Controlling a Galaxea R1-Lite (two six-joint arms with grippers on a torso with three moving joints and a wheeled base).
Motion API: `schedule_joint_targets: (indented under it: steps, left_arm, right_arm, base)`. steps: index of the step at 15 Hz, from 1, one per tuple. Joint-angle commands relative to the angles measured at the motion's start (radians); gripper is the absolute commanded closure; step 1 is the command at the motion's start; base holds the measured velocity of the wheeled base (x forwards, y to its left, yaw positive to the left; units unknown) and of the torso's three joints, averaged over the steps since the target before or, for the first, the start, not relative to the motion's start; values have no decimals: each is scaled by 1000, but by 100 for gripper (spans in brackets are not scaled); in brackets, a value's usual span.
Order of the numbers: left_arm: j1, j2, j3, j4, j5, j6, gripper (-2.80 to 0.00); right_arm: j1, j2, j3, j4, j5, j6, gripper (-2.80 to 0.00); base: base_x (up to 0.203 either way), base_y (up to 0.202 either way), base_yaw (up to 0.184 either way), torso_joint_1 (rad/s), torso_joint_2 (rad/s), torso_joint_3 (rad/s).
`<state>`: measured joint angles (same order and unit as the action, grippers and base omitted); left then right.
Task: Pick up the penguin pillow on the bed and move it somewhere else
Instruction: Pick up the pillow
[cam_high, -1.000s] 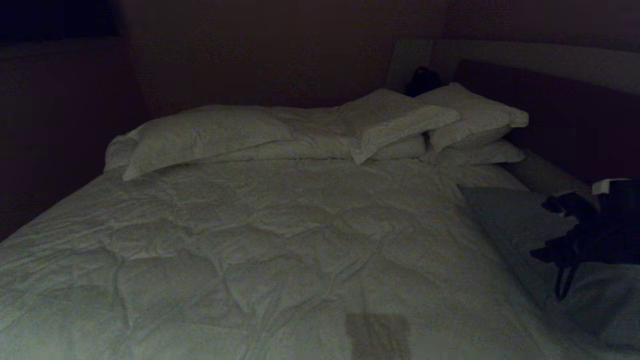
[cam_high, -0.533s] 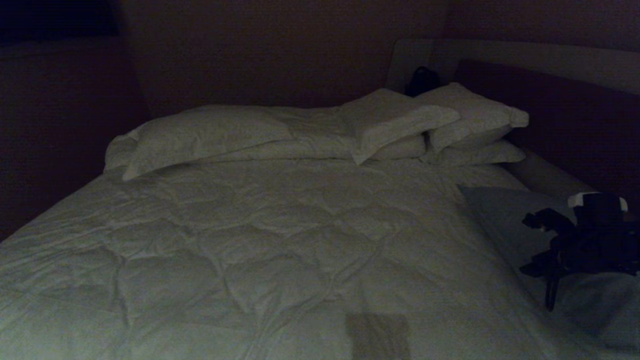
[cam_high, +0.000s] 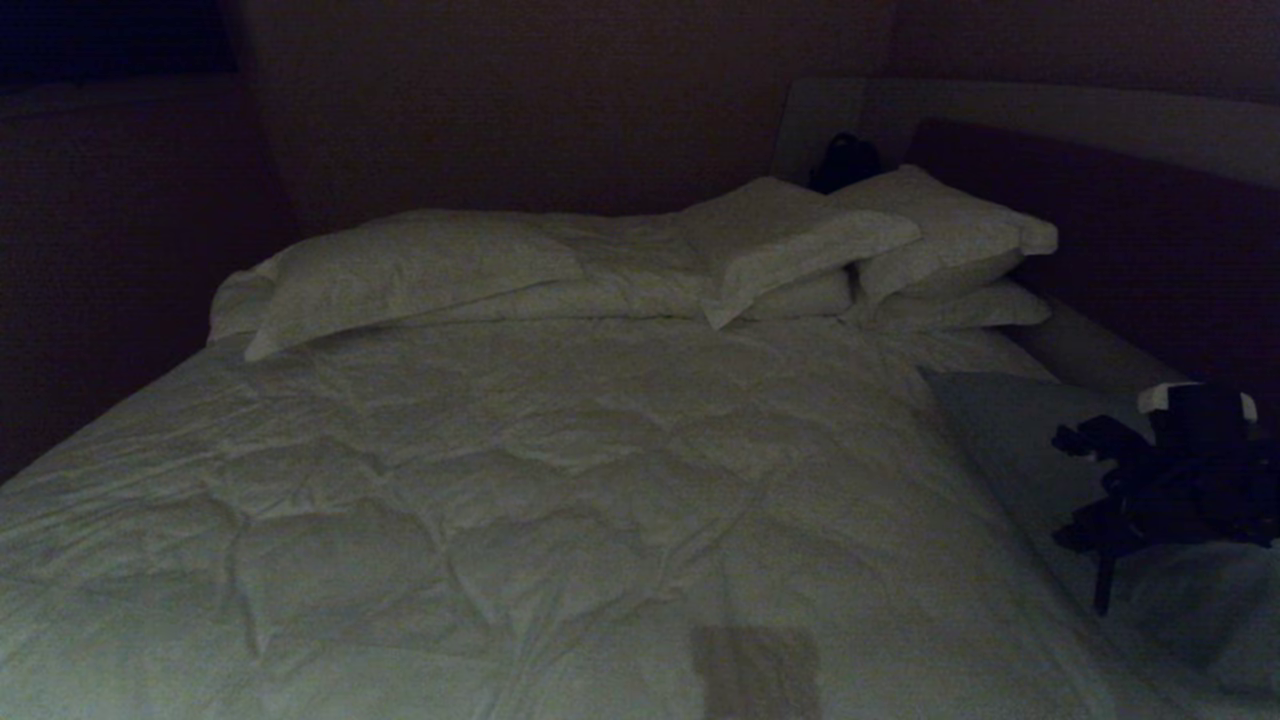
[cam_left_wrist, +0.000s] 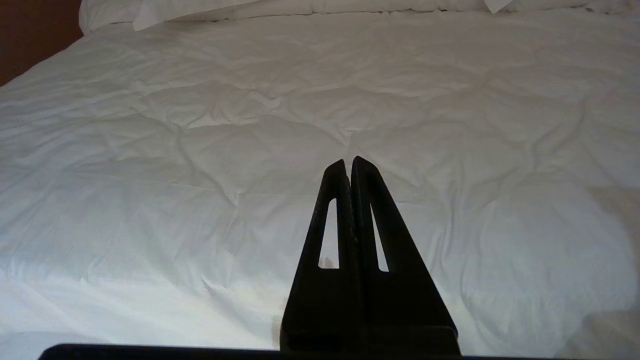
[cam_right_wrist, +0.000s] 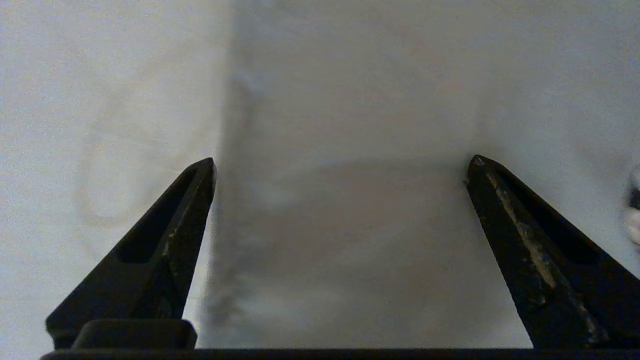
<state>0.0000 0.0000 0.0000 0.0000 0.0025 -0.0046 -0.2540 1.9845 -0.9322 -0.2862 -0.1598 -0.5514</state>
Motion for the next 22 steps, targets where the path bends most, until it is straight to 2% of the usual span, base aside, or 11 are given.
schedule_joint_targets:
  steps: [1,3,8,12,16,17,22]
  left_arm:
    - [0,0,0,0,1,0,0]
    - [0,0,0,0,1,0,0]
    - [0,0,0,0,-1,0,0]
    - [0,0,0,0,1,0,0]
    - [0,0,0,0,1,0,0]
    - [0,0,0,0,1,0,0]
    - [0,0,0,0,1,0,0]
  right_arm:
    - [-2,-7,-1,-2,-82,-14,-280]
    - [-2,7,-11,-2,-157,-17,-280]
    - [-2,90,-58,-2,-286,-20,-280]
    - [-3,135,-71,-38,-294,-16,-280]
    - [-5,169,-86,-110,-343,-19,-280]
    - [-5,171,-89,-111,-341,-16,0]
    - [-4,169,-102,-113,-339,-5,0]
  base:
    - [0,0,0,0,0,0]
    - [0,0,0,0,0,0]
    - [0,0,0,0,0,0]
    - [0,0,0,0,0,0]
    - [0,0,0,0,0,0]
    - [0,0,0,0,0,0]
    - [0,0,0,0,0,0]
